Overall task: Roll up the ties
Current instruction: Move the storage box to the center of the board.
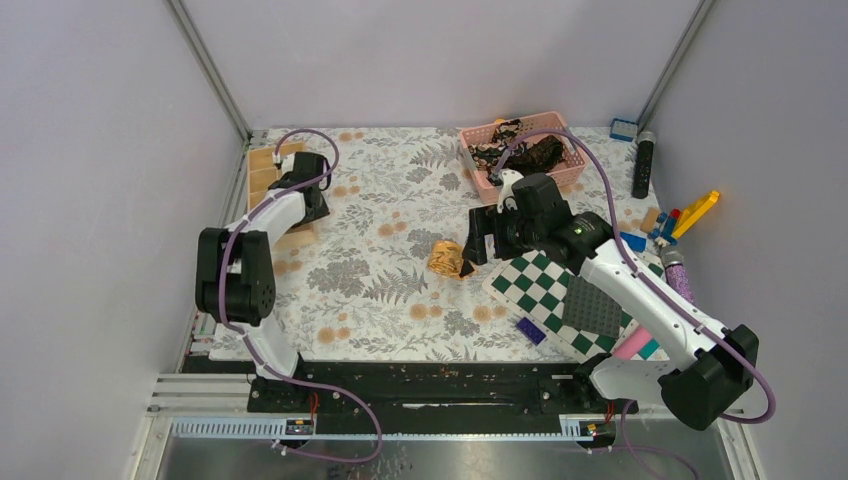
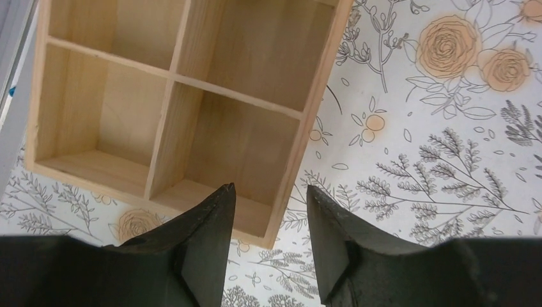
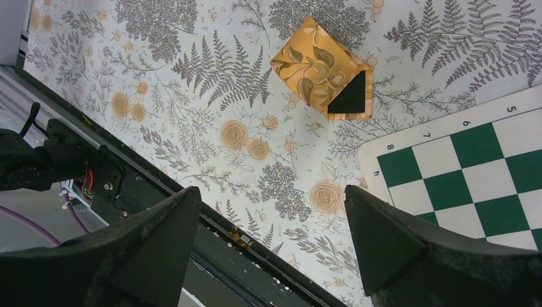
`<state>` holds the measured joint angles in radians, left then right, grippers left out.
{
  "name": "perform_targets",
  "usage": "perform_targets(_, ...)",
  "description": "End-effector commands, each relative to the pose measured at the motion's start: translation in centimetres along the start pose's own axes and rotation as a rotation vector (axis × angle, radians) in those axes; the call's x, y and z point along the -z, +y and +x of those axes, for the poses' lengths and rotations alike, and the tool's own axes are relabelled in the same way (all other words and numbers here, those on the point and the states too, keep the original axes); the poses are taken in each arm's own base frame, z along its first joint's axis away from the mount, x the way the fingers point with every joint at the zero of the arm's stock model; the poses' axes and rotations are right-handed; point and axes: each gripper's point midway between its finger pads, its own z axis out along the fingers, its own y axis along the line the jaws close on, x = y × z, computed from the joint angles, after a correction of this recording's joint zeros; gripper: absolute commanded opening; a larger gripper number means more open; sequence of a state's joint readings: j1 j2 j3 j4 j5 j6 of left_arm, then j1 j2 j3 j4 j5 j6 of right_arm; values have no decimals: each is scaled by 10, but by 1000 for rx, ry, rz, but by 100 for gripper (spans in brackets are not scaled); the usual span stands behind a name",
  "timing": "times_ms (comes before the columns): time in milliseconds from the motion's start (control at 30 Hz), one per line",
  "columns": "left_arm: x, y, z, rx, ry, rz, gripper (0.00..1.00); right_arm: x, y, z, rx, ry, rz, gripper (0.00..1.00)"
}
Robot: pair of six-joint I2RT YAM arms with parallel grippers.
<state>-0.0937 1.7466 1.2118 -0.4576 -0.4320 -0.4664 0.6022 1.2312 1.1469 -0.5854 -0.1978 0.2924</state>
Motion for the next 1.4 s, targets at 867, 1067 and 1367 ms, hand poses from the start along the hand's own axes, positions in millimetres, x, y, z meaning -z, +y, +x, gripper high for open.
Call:
perform_targets(867, 63, -152, 92, -321, 120, 420, 0, 8, -10, 15, 8, -13, 40, 92)
perform_targets(1067, 101, -164, 142, -348, 161, 478, 0, 5, -14, 23, -3, 0, 51, 92)
perform_targets(1367, 132, -140, 185, -322, 171, 469, 0, 1, -22, 33, -18, 13, 76, 93)
